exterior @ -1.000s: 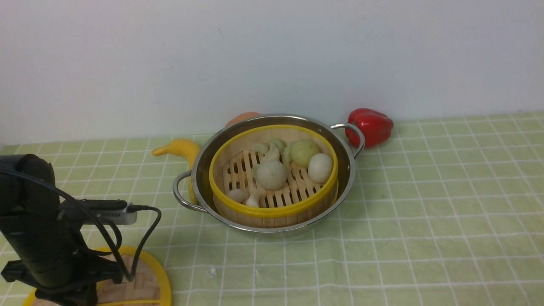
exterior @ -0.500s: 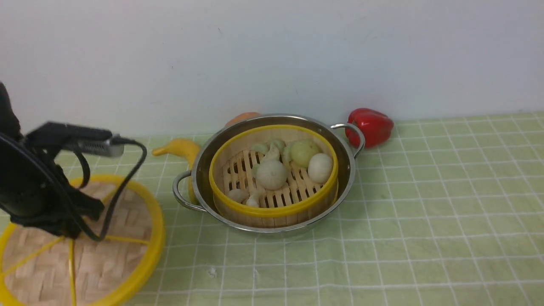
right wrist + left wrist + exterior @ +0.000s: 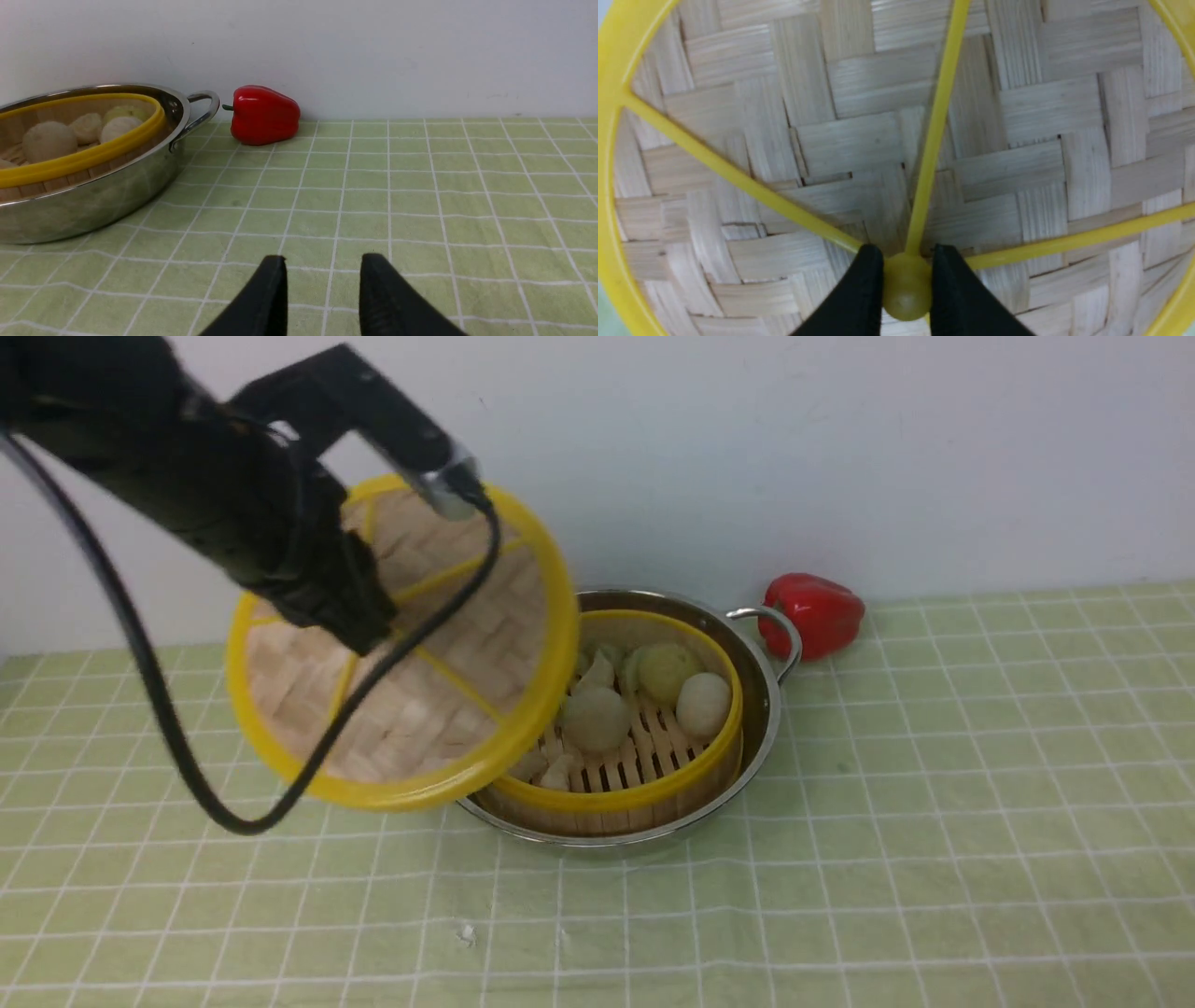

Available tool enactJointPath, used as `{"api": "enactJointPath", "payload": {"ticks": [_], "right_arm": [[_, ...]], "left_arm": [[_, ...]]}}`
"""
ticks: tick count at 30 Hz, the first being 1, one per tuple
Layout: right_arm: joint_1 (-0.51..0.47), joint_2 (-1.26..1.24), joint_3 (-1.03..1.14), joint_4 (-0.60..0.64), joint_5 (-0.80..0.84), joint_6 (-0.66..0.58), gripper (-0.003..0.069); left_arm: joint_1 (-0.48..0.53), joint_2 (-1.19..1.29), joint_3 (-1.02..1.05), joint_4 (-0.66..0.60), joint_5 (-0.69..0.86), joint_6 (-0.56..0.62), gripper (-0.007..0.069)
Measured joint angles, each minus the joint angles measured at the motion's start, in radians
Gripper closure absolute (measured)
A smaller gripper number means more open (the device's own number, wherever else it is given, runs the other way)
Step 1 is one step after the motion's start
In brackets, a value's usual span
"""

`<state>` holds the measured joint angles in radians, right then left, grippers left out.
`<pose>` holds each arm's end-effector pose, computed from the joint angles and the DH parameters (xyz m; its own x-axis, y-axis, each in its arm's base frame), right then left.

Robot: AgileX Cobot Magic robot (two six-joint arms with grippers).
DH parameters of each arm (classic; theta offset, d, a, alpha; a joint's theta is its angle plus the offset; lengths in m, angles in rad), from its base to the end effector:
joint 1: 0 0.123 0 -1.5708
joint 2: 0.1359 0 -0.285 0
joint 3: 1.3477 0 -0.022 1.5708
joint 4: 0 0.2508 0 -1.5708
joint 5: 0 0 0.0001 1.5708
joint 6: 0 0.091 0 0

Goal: Place the steamer in the pot on the green tablecloth, and put the lid on the steamer.
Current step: 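Place the yellow bamboo steamer lid onto the steamer in the pot with the left gripper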

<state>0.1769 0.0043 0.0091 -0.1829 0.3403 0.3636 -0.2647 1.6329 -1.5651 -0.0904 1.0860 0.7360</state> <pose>0.0541 0.0040 0.1797 -0.2720 0.1438 -0.9515 -0.0675 0.9835 0.1680 0.3362 -0.0987 0.3499 -0.4585 0.7847 -0.4172 0.7691 0.5856 0.2561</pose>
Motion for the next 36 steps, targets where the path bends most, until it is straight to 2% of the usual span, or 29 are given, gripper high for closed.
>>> {"api": "enactJointPath", "payload": {"ticks": [3, 8, 18, 36], "right_arm": [[0.0, 0.0, 0.0, 0.0, 0.0, 0.0, 0.0419], [0.0, 0.0, 0.0, 0.0, 0.0, 0.001, 0.0419], [0.0, 0.0, 0.0, 0.0, 0.0, 0.001, 0.0419], [0.0, 0.0, 0.0, 0.0, 0.0, 0.001, 0.0419]], "left_arm": [[-0.093, 0.094, -0.079, 0.004, -0.043, 0.073, 0.0504], [-0.168, 0.23, -0.198, 0.029, -0.033, 0.094, 0.0504], [-0.173, 0.397, -0.351, 0.077, 0.056, 0.058, 0.0504], [-0.173, 0.443, -0.356, 0.1, -0.003, 0.057, 0.0504]]}}
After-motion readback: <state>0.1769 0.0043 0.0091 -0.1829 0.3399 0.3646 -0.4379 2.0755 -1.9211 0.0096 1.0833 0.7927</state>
